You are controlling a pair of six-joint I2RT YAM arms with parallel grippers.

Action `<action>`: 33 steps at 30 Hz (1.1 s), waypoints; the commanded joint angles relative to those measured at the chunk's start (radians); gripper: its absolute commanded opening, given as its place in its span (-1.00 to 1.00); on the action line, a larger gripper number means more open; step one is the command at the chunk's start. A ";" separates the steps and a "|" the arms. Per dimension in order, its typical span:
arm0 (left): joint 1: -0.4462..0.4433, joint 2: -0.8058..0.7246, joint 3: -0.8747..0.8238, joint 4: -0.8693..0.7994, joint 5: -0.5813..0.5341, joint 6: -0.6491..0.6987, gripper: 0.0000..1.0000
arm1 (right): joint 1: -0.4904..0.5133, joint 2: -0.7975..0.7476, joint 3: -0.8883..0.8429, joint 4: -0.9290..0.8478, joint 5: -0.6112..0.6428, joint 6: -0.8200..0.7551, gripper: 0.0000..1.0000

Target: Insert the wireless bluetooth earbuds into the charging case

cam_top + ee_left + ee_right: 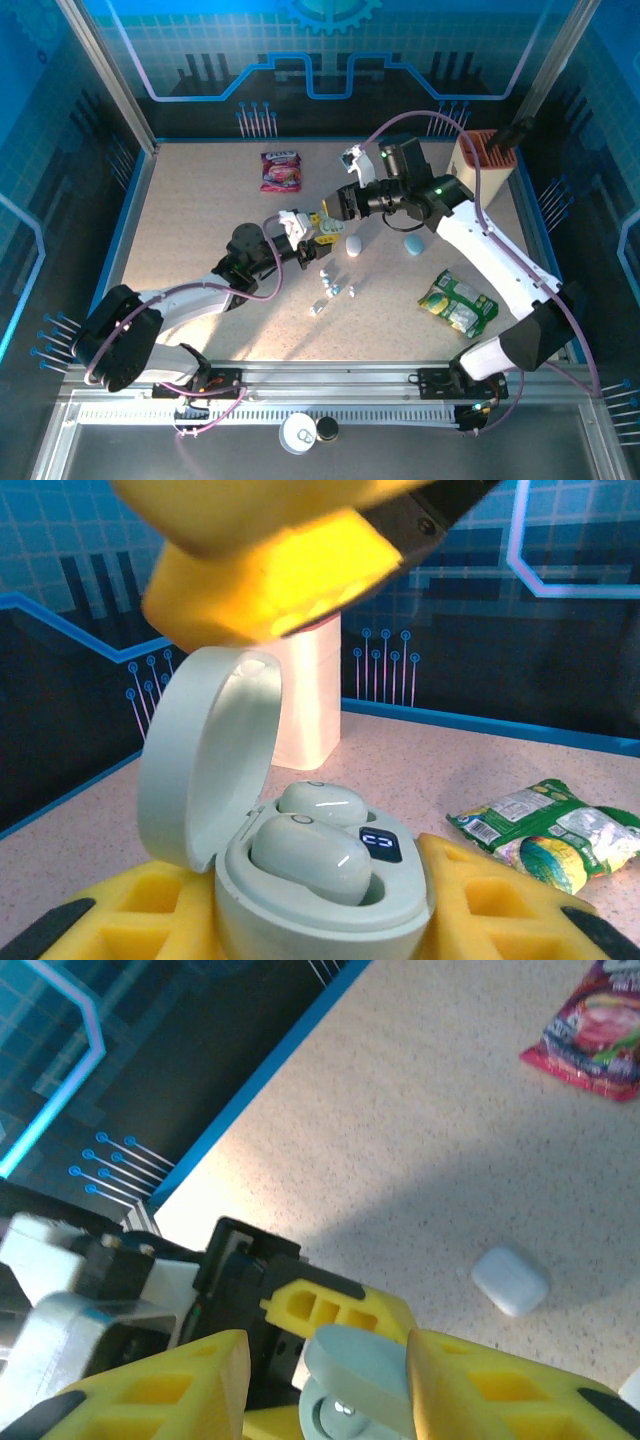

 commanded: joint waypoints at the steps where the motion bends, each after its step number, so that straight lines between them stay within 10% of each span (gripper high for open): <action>1: -0.007 -0.005 0.024 0.016 -0.005 -0.043 -0.27 | -0.007 -0.020 0.015 -0.088 -0.049 -0.042 -0.11; 7: -0.006 0.023 0.038 0.067 -0.020 -0.075 -0.30 | -0.031 -0.108 -0.042 -0.076 -0.049 -0.015 -0.07; 14: -0.007 0.047 0.052 0.171 0.010 -0.127 -0.31 | -0.190 -0.210 -0.256 0.240 -0.364 0.318 0.59; 33: -0.009 0.072 0.121 0.242 0.095 -0.164 -0.31 | -0.220 -0.133 -0.528 1.057 -0.618 0.997 0.21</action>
